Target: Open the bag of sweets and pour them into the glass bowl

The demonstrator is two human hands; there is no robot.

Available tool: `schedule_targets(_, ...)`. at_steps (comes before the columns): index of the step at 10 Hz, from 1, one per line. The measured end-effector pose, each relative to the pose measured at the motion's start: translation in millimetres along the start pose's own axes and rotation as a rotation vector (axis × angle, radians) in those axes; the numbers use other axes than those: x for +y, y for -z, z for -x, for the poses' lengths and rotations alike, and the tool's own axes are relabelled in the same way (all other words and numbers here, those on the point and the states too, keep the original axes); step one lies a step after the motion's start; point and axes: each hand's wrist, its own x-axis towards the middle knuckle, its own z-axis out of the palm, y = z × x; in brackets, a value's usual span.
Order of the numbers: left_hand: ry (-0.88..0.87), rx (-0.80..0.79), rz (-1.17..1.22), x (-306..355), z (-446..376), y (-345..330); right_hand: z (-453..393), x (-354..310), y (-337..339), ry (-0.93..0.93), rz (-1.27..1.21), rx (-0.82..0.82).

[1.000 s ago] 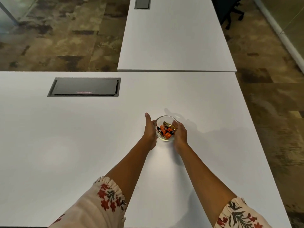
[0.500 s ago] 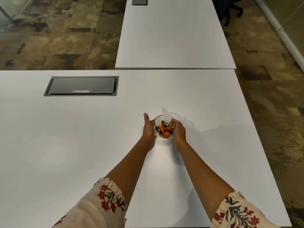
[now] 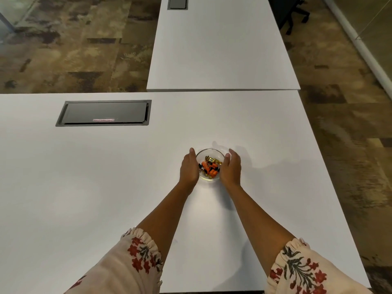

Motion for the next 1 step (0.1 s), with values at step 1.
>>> schedule_targets(1, -0.202, 0.153, -0.252, 0.0, 6.4, 3.9, 6.3, -0.9, 6.9, 0.180, 0.150, 0.072)
